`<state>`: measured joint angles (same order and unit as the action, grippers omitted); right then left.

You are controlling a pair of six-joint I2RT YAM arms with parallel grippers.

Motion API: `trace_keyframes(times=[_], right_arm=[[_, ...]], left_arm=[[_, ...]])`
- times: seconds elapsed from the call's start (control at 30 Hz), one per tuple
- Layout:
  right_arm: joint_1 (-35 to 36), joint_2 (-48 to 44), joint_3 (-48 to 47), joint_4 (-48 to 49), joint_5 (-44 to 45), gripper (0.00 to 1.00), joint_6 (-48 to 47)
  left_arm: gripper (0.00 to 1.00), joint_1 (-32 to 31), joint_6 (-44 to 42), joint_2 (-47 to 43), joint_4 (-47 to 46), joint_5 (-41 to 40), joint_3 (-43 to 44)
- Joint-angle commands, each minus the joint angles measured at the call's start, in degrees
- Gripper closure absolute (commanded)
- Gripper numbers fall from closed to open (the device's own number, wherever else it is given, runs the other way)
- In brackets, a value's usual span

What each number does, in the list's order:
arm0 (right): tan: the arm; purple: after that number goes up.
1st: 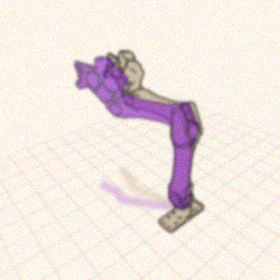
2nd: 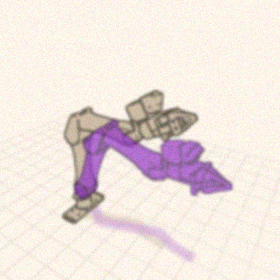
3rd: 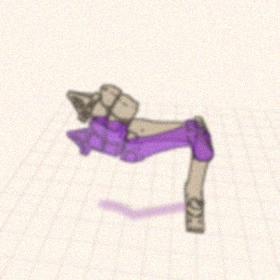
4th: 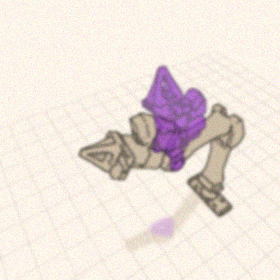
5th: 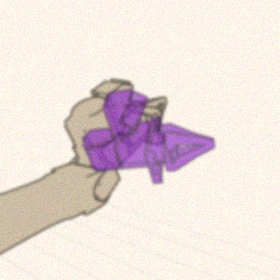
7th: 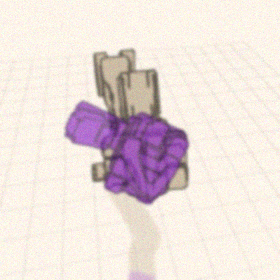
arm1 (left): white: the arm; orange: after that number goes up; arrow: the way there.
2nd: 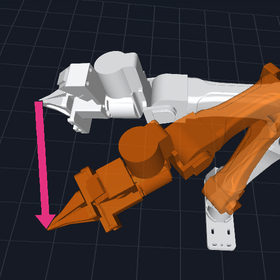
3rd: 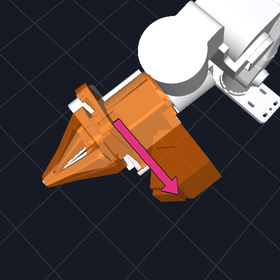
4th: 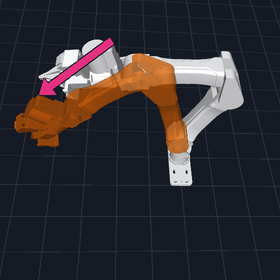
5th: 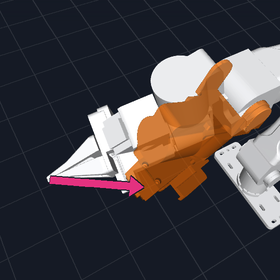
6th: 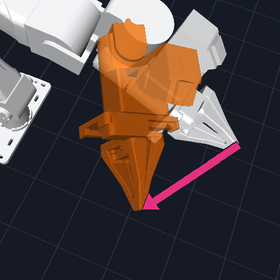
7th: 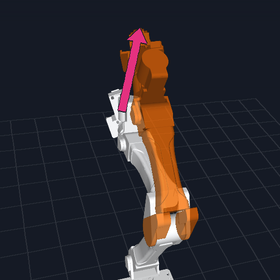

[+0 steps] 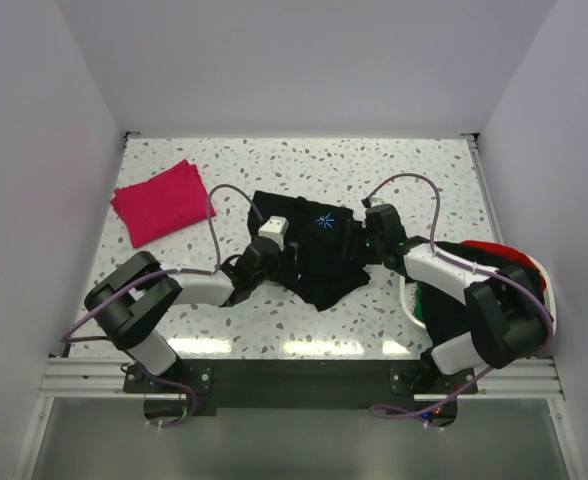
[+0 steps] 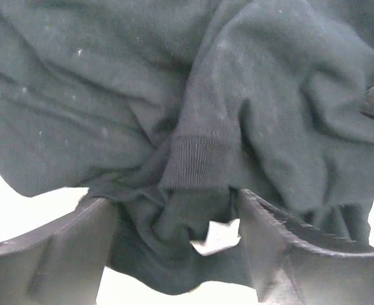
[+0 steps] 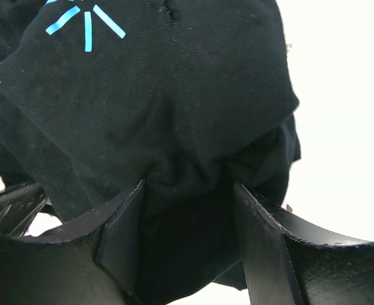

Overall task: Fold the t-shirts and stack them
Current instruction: Flatten the tshirt out

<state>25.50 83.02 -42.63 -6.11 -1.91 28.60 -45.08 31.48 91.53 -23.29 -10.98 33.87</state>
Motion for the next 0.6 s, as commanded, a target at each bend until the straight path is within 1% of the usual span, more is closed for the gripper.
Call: trace_keyframes(times=[0.0,0.03,0.07,0.1,0.13,0.2,0.23,0.27,0.3,0.33,0.37,0.47,0.53,0.57], right_arm=[[0.1,1.4,-1.3,3.9,-1.4,0.42,-1.3],[0.0,1.9,-1.6,4.0,-1.9,0.43,-1.4],[0.1,2.3,-1.8,4.0,-2.2,0.44,-1.5],[0.1,2.9,-1.9,4.1,-2.6,0.48,-1.9],[0.0,3.6,-2.2,4.2,-3.3,0.53,-2.0],[0.0,4.3,-2.4,4.6,-4.0,0.68,-2.3],[0.0,4.5,-2.6,4.7,-4.2,0.81,-2.3],[0.1,4.5,-2.7,4.8,-4.9,0.86,-2.4],[0.1,4.4,-2.9,4.7,-5.2,0.91,-2.4],[0.1,3.9,-3.1,4.6,-5.4,0.99,-2.5],[0.1,3.5,-3.2,4.3,-5.5,1.00,-2.6],[0.1,-0.1,-3.3,2.3,-5.1,1.00,-2.8],[0.1,-2.5,-3.3,1.1,-4.6,1.00,-2.8],[0.1,-5.6,-3.2,-0.3,-4.2,1.00,-2.9]], left_arm=[[0.27,-0.3,-1.9,3.5,-2.3,1.0,3.3],[0.44,-0.3,-2.0,4.0,-2.6,1.3,3.7],[0.53,-0.3,-2.0,4.4,-2.8,2.2,4.1],[0.62,-0.3,-2.0,4.5,-3.0,2.5,4.3],[0.77,-0.3,-2.3,4.3,-3.2,2.6,4.5],[0.89,-0.3,-3.0,2.7,-2.4,2.5,4.9],[0.97,-0.3,-3.4,1.8,-1.9,2.0,5.2],[1.00,-0.3,-3.9,0.8,-1.4,1.3,5.4],[1.00,-0.3,-4.8,-1.6,-0.5,1.0,5.6],[1.00,-0.3,-5.4,-3.0,0.2,0.5,5.8],[1.00,-0.3,-5.9,-4.3,1.0,-0.5,6.4],[1.00,-0.3,-7.9,-13.1,4.7,-3.7,6.9],[1.00,-0.3,-9.2,-17.3,7.5,-6.4,6.9],[1.00,-0.3,-9.7,-19.5,8.4,-7.3,6.7]])
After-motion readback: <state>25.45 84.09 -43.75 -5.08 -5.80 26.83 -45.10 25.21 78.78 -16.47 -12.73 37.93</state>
